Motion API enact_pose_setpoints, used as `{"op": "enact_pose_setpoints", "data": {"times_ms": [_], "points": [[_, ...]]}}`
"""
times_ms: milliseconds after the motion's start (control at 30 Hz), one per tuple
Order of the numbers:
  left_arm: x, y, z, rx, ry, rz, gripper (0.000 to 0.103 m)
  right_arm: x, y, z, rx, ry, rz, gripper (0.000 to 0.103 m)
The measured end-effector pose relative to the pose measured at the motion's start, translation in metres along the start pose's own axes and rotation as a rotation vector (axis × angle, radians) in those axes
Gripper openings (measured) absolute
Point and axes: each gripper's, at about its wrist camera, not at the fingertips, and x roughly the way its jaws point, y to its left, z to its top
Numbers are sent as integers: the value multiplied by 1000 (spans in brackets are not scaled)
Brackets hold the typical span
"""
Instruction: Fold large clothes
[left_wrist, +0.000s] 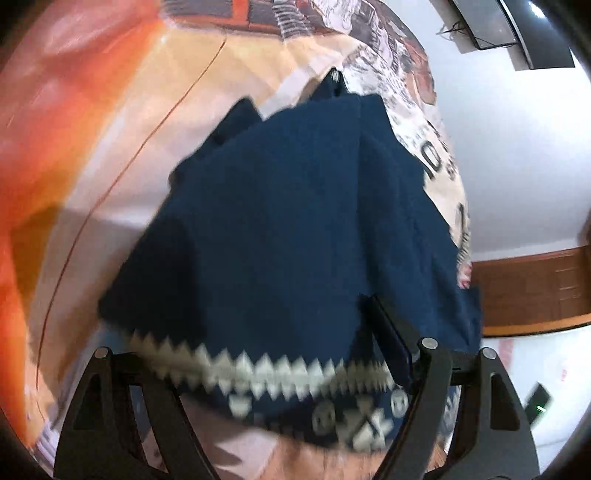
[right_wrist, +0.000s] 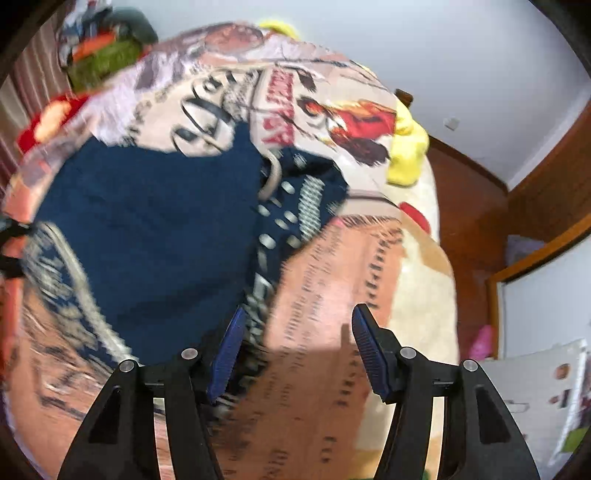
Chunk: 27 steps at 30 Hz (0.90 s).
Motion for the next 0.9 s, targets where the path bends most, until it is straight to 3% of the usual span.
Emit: {"op": "enact_pose_setpoints", "data": {"times_ms": [133, 233, 367, 567, 667, 800, 900], "points": [[11, -5, 12, 16, -65, 62, 74, -13, 21, 15, 6, -56, 98, 61], [14, -8, 19, 36, -91, 105, 51, -14, 38, 27, 36, -77, 195, 70], [1, -22, 22, 88, -143, 134, 26, -6, 64, 43, 67, -66, 330, 72], [-40, -76, 15, 279, -228, 68, 18, 33, 121, 59, 6, 47, 403, 76], [-54, -113, 6, 375, -246, 48, 18, 57, 145, 58, -40, 84, 364, 92], [-59, -165, -9, 469, -247, 19, 18, 66, 159, 55, -76, 84, 320, 94], [-59, -199, -22, 525, -252, 13, 17, 65, 155, 54, -64, 97, 337, 94]]}}
